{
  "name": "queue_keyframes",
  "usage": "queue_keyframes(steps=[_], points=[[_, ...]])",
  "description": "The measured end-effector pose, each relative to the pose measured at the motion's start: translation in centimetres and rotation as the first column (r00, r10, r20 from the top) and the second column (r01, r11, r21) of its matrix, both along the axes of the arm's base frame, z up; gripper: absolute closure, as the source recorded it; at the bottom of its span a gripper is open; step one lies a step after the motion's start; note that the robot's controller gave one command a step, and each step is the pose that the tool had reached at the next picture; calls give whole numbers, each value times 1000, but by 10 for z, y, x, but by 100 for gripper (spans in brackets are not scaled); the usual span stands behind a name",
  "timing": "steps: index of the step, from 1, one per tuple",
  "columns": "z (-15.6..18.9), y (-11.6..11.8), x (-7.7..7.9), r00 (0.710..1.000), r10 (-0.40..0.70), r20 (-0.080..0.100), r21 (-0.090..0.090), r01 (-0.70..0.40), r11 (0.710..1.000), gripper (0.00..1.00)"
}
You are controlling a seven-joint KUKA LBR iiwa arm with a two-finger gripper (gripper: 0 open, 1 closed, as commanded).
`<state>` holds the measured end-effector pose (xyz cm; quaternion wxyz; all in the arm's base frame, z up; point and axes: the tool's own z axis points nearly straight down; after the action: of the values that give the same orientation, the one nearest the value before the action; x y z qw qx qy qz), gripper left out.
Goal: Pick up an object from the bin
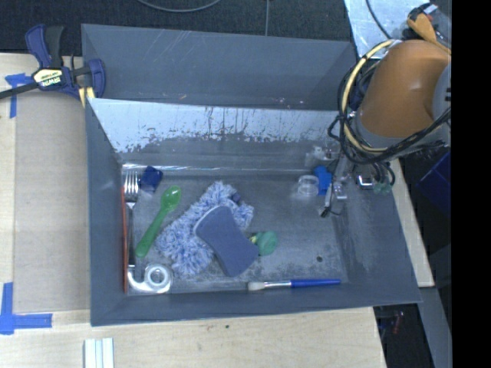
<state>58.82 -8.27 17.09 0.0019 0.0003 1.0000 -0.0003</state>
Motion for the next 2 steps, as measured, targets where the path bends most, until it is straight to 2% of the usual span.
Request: queue_keyframes(steps=[1, 2], points=[[-101, 100, 5, 999, -33, 1, 3, 33, 999, 0], [-28, 131, 23, 987, 162, 22, -8, -162, 987, 0]])
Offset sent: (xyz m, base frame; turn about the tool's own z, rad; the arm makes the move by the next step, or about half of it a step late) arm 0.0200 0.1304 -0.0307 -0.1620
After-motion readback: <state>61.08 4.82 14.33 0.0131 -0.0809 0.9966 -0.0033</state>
